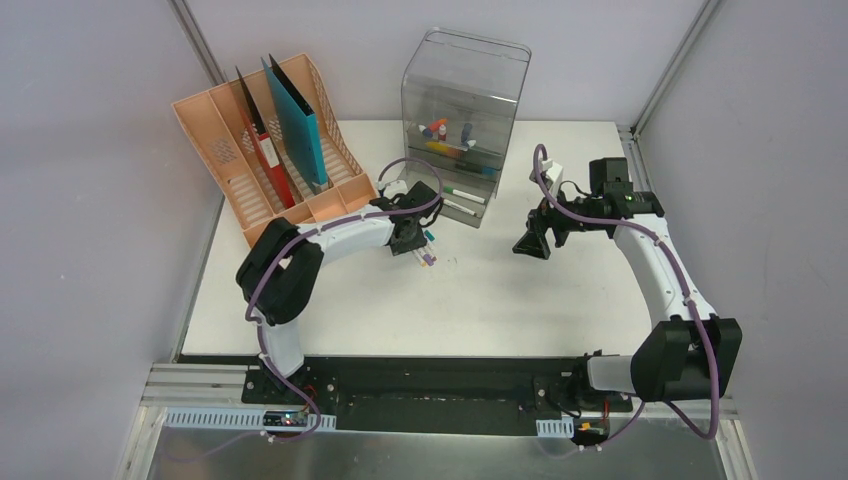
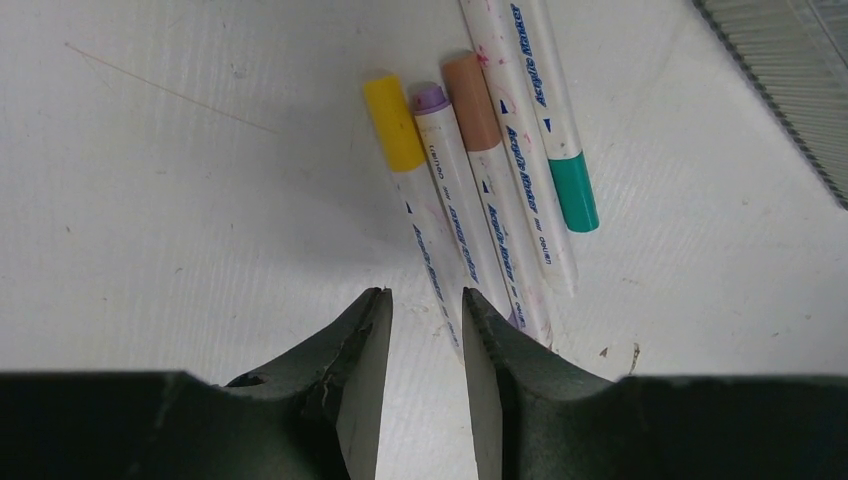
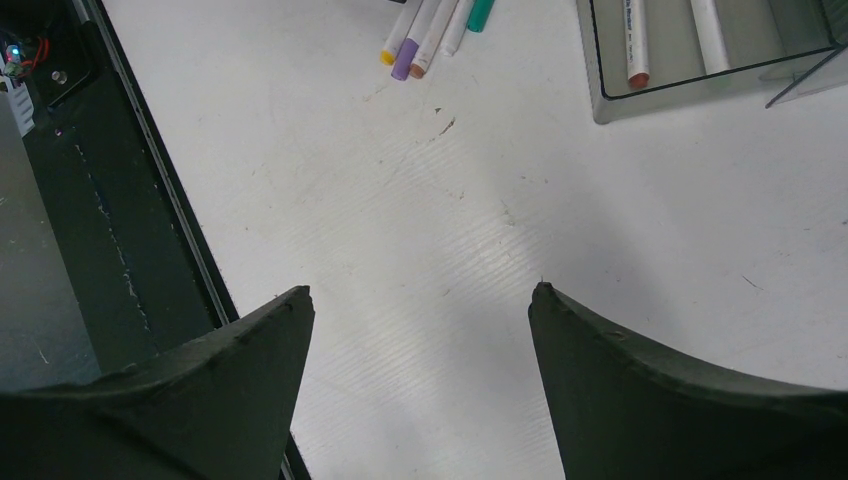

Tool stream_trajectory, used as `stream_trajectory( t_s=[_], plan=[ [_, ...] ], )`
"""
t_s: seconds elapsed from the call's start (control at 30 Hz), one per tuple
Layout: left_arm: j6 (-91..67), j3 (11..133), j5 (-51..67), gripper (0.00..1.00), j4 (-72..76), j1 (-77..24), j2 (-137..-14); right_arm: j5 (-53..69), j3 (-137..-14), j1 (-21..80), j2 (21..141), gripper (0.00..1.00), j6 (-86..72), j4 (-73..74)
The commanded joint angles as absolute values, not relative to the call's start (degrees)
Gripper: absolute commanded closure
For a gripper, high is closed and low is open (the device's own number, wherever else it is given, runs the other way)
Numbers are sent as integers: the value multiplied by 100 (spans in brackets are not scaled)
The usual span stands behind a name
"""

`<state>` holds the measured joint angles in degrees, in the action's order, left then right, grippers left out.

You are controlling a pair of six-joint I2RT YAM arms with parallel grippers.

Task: Organize the desk
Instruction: Pick up the stationery from the center of the board.

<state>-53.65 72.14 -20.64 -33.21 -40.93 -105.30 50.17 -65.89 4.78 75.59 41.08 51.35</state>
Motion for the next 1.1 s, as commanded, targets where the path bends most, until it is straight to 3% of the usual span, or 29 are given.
stream_trajectory(
  t_s=[0.0,1.07],
  plan=[
    [-5353,7457,-2146,67,-3331,-4148,-10577,5078,-6807,510,7550,18,4245,5163],
    [-5216,7487,-1969,72,-3329,-4144,-10994,5128,-6822,514,7567,18,4254,5216]
  ],
)
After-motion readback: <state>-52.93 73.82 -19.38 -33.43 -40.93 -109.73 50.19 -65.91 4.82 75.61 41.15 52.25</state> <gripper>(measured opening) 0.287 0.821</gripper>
